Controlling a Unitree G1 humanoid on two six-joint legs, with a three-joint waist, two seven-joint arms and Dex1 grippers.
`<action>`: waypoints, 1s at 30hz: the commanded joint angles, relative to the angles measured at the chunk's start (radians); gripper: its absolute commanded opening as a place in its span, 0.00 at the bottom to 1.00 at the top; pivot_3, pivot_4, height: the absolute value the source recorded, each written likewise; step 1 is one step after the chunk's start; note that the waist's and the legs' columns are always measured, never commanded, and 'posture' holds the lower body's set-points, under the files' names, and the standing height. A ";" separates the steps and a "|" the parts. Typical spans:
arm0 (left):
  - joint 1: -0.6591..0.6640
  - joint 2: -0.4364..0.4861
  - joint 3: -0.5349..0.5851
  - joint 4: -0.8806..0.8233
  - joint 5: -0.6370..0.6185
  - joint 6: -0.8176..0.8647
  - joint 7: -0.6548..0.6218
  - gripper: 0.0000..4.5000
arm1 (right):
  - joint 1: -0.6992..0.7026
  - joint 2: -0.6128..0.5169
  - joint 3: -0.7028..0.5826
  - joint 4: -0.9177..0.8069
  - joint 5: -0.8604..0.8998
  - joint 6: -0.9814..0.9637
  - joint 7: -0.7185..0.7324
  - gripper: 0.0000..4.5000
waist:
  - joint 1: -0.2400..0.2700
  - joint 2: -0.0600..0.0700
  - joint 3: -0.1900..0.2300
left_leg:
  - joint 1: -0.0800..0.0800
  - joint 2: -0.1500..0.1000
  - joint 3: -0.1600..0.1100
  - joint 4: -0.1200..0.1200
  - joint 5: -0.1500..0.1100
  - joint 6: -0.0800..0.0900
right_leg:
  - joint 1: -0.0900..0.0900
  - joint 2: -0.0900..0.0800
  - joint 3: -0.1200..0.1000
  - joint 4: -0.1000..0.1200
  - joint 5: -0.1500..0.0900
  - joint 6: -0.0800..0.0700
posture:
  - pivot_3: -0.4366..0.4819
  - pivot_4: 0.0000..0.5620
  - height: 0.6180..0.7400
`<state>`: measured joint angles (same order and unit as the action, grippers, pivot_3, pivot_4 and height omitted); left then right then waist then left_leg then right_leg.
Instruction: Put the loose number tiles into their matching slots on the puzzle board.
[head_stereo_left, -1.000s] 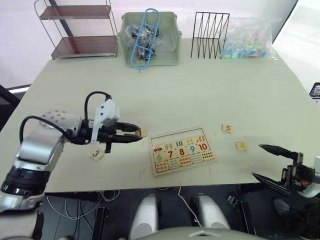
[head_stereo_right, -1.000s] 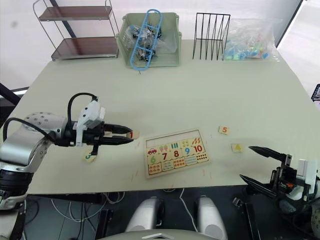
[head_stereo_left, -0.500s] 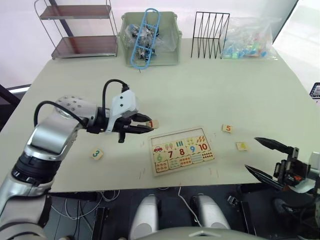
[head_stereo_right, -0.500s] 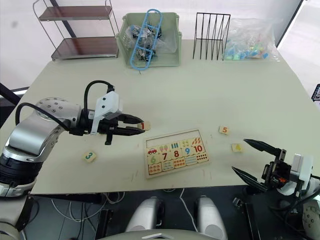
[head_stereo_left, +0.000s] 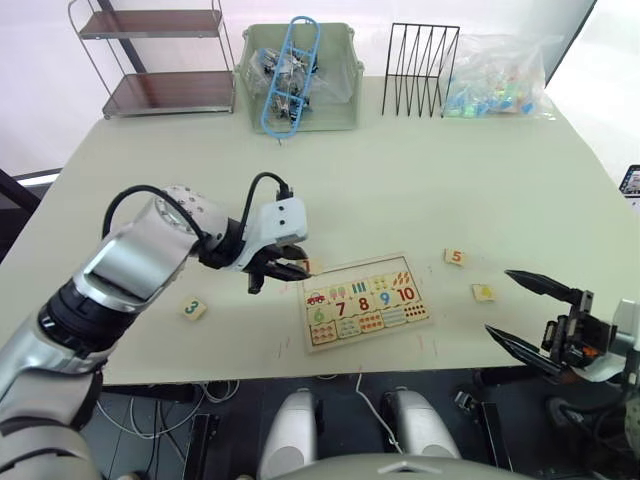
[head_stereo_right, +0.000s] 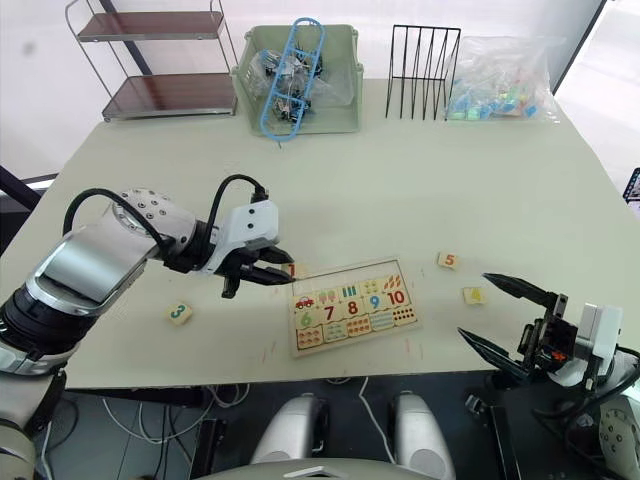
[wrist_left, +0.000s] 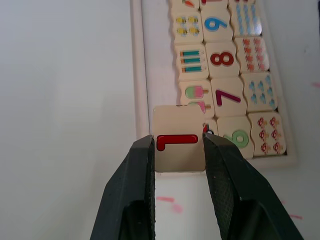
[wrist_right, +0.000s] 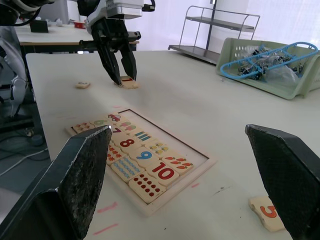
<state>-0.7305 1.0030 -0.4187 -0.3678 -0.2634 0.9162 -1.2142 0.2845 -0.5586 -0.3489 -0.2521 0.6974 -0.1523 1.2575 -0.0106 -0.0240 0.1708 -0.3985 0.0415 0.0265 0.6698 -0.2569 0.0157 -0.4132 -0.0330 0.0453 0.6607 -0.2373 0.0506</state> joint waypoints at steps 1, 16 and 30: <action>-0.031 0.012 -0.041 -0.025 0.033 0.023 -0.013 0.20 | 0.017 0.005 -0.011 -0.023 0.011 -0.011 0.001 1.00 | 0.000 0.000 0.000 | 0.000 0.000 0.000 0.000 0.000 0.000 | 0.000 0.000 0.000 0.000 0.000 0.000 | 0.48 0.27 1.00; -0.071 -0.074 -0.156 0.073 0.142 0.020 0.013 0.20 | 0.076 0.002 -0.040 -0.021 0.016 -0.015 0.012 1.00 | 0.000 0.000 0.000 | 0.000 0.000 -0.001 0.000 0.000 0.000 | 0.000 0.000 0.000 0.000 0.000 0.000 | 0.48 0.27 1.00; -0.071 -0.129 -0.171 0.091 0.174 0.030 0.023 0.20 | 0.098 0.015 -0.042 -0.032 0.008 -0.039 -0.003 1.00 | 0.001 0.000 0.000 | -0.001 0.000 -0.001 0.001 0.000 0.000 | 0.000 0.000 -0.001 0.000 0.000 0.000 | 0.48 0.27 1.00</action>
<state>-0.7879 0.8725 -0.5964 -0.2547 -0.0995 0.9462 -1.1932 0.3762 -0.5448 -0.3626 -0.2565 0.6944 -0.1734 1.2568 -0.0097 -0.0241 0.1708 -0.3991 0.0411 0.0249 0.6703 -0.2569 0.0157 -0.4131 -0.0329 0.0445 0.6609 -0.2372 0.0504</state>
